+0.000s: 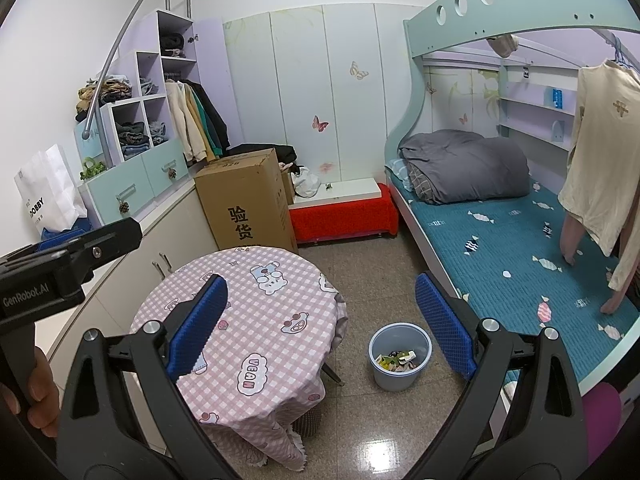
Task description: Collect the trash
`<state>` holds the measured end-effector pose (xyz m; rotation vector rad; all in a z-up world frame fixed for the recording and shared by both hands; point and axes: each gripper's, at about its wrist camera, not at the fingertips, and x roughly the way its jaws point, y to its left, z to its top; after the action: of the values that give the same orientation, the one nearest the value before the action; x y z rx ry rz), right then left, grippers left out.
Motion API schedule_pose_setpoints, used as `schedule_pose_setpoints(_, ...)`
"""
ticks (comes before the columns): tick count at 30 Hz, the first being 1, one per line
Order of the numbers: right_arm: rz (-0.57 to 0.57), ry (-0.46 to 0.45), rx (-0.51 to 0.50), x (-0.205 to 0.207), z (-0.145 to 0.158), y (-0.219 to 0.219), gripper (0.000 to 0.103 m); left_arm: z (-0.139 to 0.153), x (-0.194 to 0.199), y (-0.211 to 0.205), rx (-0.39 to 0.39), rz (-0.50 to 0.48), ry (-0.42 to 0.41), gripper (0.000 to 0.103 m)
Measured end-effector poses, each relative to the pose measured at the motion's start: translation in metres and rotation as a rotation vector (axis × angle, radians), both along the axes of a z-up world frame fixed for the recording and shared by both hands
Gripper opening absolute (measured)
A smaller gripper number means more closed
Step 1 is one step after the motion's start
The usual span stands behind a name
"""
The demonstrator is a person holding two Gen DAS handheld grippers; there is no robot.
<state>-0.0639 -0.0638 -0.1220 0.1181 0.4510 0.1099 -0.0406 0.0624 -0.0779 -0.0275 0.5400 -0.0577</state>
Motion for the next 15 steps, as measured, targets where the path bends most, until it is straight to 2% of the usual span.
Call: schedule_pose_setpoints(15, 0.002, 0.014, -0.001, 0.0014, -0.0041, 0.0001, 0.093, -0.0056, 0.005, -0.0035, 0.0, -0.005, 0.007, 0.094)
